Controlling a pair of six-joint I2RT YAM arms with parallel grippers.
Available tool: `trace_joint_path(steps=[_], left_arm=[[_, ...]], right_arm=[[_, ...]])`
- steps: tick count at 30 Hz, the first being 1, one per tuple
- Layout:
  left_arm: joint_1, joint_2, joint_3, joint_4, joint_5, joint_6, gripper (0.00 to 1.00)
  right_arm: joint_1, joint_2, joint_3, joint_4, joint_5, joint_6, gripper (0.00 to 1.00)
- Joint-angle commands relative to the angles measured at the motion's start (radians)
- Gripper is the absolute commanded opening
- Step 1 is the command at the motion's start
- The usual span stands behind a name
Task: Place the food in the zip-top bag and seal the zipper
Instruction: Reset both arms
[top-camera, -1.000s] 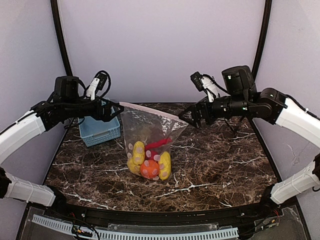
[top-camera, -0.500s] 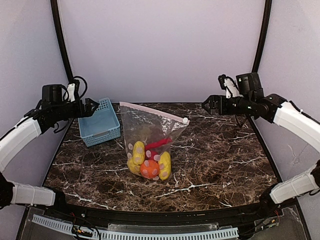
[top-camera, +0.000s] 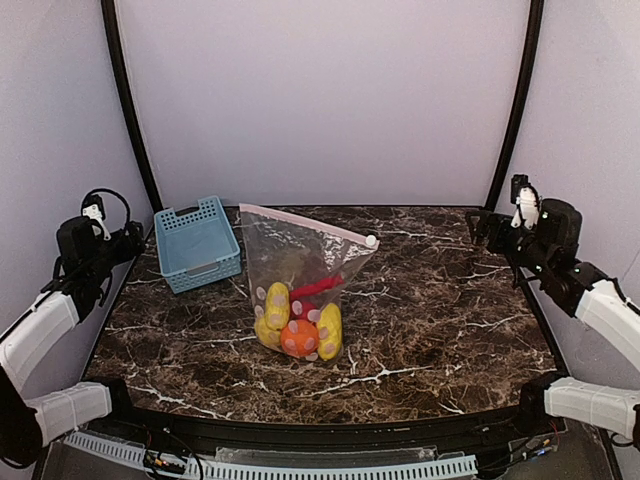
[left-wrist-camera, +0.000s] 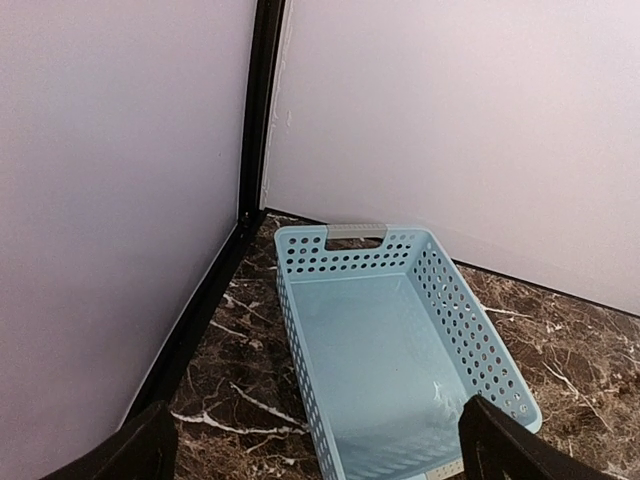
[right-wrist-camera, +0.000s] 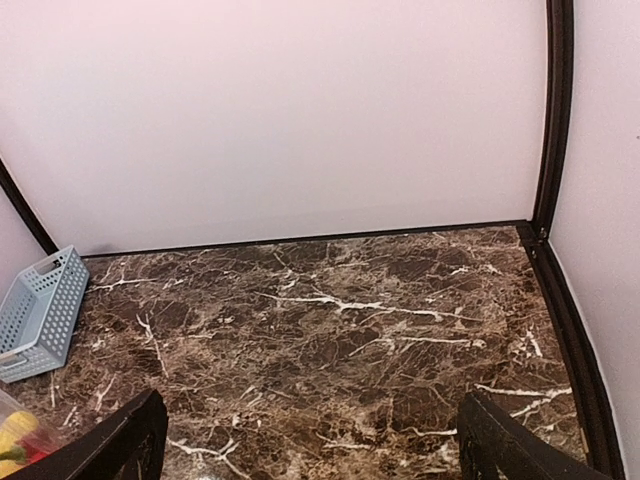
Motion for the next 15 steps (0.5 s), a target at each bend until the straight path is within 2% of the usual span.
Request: trace_joint_path(steps=[1,8,12,15], left_arm=[[0.0,0.01,-0.138,0.307,-0.045,0.036,0.99],[-0.001,0.123,-0.327,0.628,-0.041,0.106,0.99],[0.001,0.168,-0.361,0.689,-0.05,0.118,0.99],[0.0,0.169,-0.378,0.721,-0.037,0.112,0.99]], right_arm=[[-0.005,-0.035,-0.16,0.317,0.08,-0.103,0.99],[-0.005,-0.05,-0.388,0.577,0.192,-0.227,0.99],[-0.005,-0.065,-0.494,0.663,0.233,-0.258,0.99],[-0.005,-0.093,-0.512,0.676,0.234,-0.251,0.99]])
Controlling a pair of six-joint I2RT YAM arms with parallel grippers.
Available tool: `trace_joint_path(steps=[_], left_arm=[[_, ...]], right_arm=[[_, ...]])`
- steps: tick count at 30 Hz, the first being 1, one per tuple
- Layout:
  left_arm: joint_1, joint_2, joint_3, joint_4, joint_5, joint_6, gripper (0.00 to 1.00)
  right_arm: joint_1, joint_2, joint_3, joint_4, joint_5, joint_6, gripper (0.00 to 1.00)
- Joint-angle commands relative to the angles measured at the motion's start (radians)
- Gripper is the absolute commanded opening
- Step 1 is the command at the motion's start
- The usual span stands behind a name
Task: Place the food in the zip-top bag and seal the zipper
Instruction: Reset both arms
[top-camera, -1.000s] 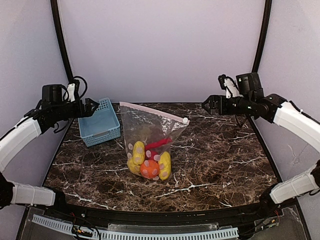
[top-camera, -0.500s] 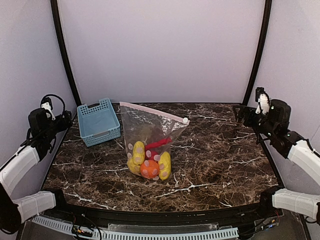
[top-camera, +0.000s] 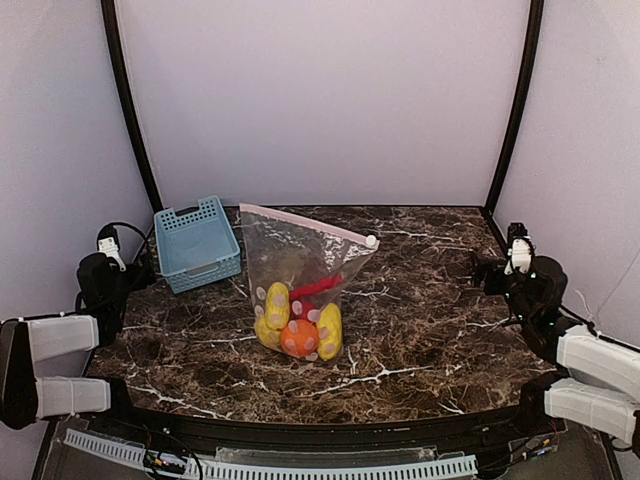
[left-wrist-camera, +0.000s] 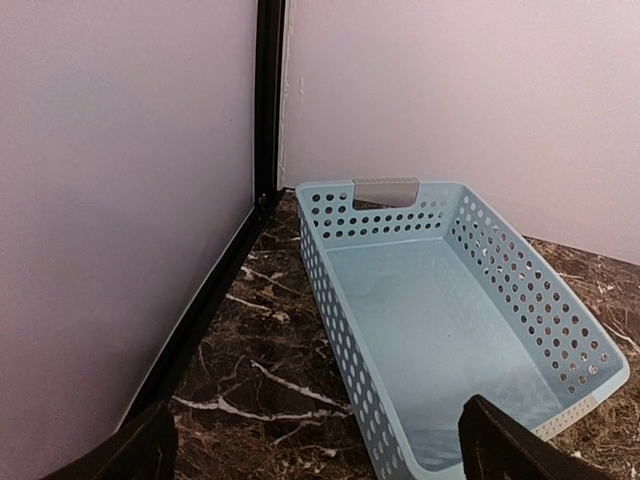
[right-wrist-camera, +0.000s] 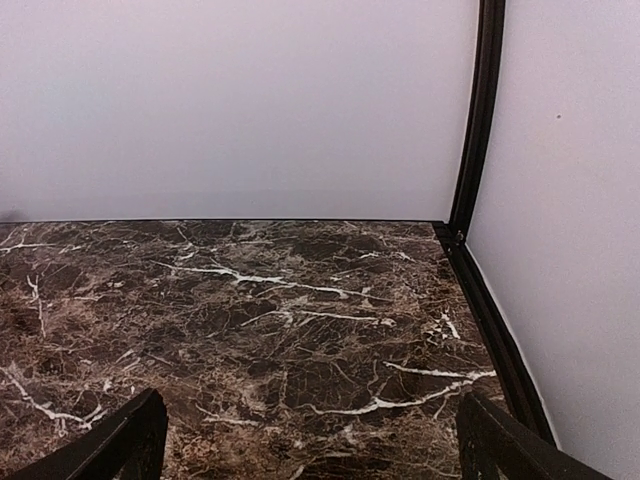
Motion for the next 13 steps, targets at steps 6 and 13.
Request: trace_joint_path(steps=[6,13], left_arm=[[0.0,-0.013,-0.056,0.167,-0.007,0.018,0.99],[0.0,-0.037,-0.068,0.161,-0.02,0.017,0.99]], right_arm=[[-0.006,-0.04,-0.04,0.153,0.058,-0.032,0.99],[-0.005,-0.028,-0.046,0.162,0.049,-0.022,0.99]])
